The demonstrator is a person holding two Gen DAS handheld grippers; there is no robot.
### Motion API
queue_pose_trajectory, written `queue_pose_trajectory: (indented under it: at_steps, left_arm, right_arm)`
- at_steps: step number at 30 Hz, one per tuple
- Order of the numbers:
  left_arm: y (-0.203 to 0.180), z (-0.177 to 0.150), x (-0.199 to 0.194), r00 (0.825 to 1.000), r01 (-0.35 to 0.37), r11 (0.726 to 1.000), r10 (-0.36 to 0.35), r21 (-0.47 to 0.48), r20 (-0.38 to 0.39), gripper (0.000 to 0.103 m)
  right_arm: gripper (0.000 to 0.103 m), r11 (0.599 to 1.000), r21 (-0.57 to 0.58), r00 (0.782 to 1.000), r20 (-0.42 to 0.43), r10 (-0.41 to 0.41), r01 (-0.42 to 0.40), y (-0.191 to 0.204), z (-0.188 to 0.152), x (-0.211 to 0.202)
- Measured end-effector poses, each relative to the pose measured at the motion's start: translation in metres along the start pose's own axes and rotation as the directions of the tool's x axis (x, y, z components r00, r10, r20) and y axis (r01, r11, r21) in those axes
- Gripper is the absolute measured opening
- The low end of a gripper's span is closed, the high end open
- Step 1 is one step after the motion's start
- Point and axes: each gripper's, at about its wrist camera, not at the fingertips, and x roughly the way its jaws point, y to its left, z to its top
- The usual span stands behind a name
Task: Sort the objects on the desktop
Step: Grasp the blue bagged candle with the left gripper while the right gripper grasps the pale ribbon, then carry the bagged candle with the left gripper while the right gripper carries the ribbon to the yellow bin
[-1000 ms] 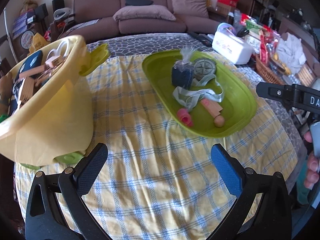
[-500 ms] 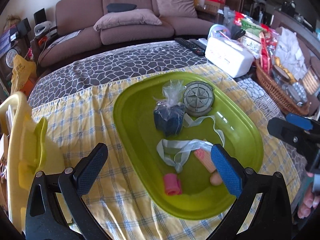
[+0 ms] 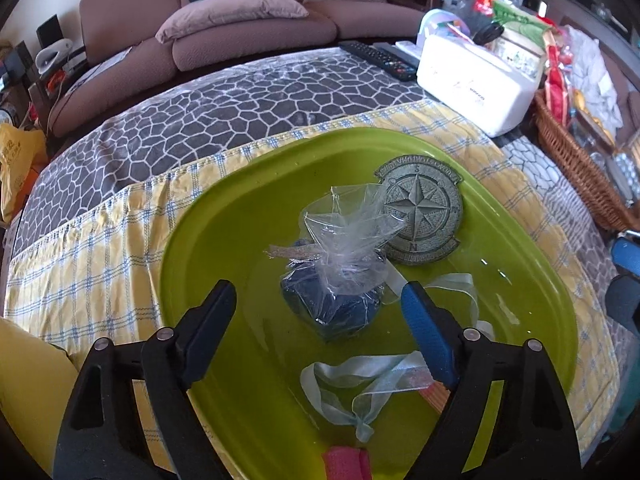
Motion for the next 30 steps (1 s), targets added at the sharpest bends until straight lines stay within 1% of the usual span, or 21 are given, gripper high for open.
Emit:
queue_pose_trajectory:
  at_steps: [3, 4, 5, 7, 10, 14, 17, 21, 25, 27, 30]
  left_arm:
    - [-0.006, 0.003, 0.008, 1.000, 0.021, 1.000, -0.021, 0.005, -0.008, 0.082]
    - [-0.007, 0.004, 0.010, 0.999, 0.031, 1.000, -0.031, 0.005, -0.013, 0.079]
    - [-0.008, 0.005, 0.013, 0.999, 0.039, 0.999, -0.039, 0.005, -0.027, 0.076]
    - [-0.008, 0.006, 0.020, 0.997, 0.045, 0.999, -0.044, 0.000, -0.060, 0.060]
    - [-0.005, 0.006, 0.028, 0.994, 0.051, 0.999, -0.051, 0.002, -0.100, 0.050]
    - [-0.003, 0.006, 0.027, 0.992, 0.070, 0.997, -0.068, 0.014, -0.107, 0.048]
    - [-0.002, 0.005, 0.021, 0.992, 0.084, 0.996, -0.083, 0.008, -0.092, 0.046]
    - [0.002, 0.005, 0.007, 0.992, 0.112, 0.994, -0.113, -0.017, -0.049, 0.046]
    - [0.008, 0.007, -0.008, 0.992, 0.124, 0.991, -0.124, -0.048, -0.003, 0.046]
    - [0.013, 0.007, -0.021, 0.990, 0.140, 0.988, -0.138, -0.072, 0.030, 0.046]
    - [0.019, 0.008, -0.044, 0.984, 0.164, 0.983, -0.157, -0.081, 0.086, 0.046]
  right_arm:
    - [0.080, 1.000, 0.009, 1.000, -0.008, 0.013, -0.013, -0.006, -0.002, 0.000]
    - [0.080, 1.000, 0.006, 1.000, -0.010, 0.014, -0.014, -0.006, -0.002, 0.000]
    - [0.078, 1.000, 0.005, 1.000, -0.013, 0.015, -0.015, -0.006, -0.003, 0.000]
    - [0.076, 1.000, 0.008, 0.999, -0.019, 0.028, -0.027, -0.008, -0.004, 0.000]
    - [0.076, 0.999, 0.028, 0.999, -0.021, 0.042, -0.041, -0.010, -0.004, 0.001]
    - [0.076, 0.998, 0.040, 0.999, -0.027, 0.047, -0.046, -0.010, -0.005, 0.002]
    - [0.076, 0.999, 0.028, 0.998, -0.036, 0.044, -0.043, -0.006, -0.006, 0.004]
    - [0.076, 0.998, 0.016, 0.997, -0.049, 0.053, -0.053, 0.000, -0.007, 0.006]
    - [0.076, 0.995, 0.016, 0.992, -0.080, 0.095, -0.094, 0.004, -0.011, 0.015]
    - [0.076, 0.994, 0.020, 0.989, -0.103, 0.107, -0.106, 0.006, -0.013, 0.023]
    - [0.075, 0.993, 0.027, 0.985, -0.129, 0.117, -0.115, 0.010, -0.015, 0.033]
